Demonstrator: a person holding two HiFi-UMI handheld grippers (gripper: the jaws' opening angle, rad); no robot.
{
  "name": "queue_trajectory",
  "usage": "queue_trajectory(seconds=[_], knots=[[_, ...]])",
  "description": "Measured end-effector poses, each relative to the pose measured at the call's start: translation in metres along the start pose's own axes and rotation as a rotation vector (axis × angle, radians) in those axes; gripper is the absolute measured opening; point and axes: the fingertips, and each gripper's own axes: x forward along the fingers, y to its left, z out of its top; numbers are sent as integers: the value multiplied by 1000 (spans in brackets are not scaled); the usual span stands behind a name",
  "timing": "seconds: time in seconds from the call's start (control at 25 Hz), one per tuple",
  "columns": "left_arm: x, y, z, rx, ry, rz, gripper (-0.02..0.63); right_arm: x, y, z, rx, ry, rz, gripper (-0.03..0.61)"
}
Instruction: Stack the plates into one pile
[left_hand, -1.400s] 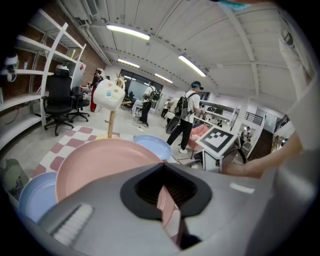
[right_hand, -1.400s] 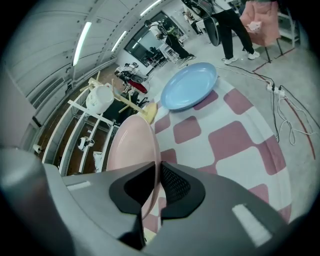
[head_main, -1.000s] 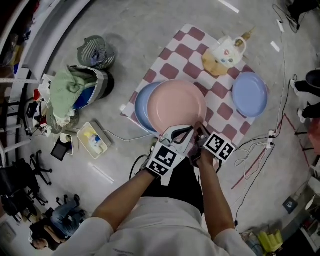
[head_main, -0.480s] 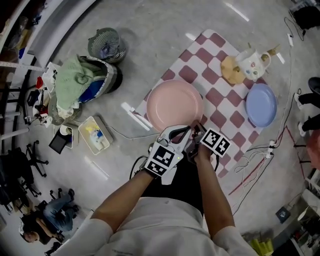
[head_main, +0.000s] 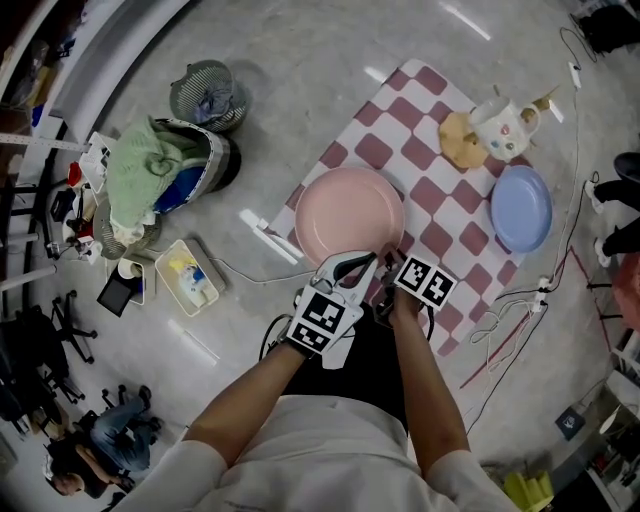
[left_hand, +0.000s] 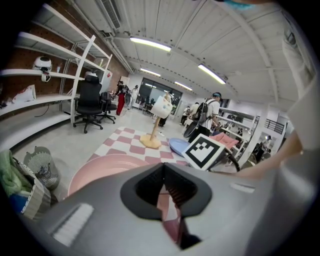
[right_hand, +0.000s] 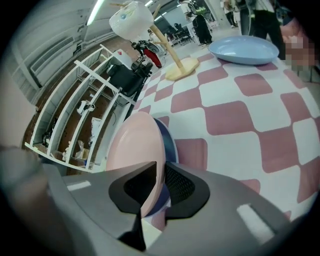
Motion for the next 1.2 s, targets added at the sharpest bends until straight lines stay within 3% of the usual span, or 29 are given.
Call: queue_trajectory(seconds=[0.28,0.4,0.76,1.2], knots=[[9,-5,2,7,12,-17,6,-1,-6,-1,-207,25,-114,65],[14,-10,4,15,16,-26,6,-4,-8,-2,-232,30,-126,86],[33,-33,11,29,46,-69,6,-34,-16,19,-140,-36,-60,84],[107,-115,38,91,106,-217,6,-126,-77,91,70,-235,-13,75]])
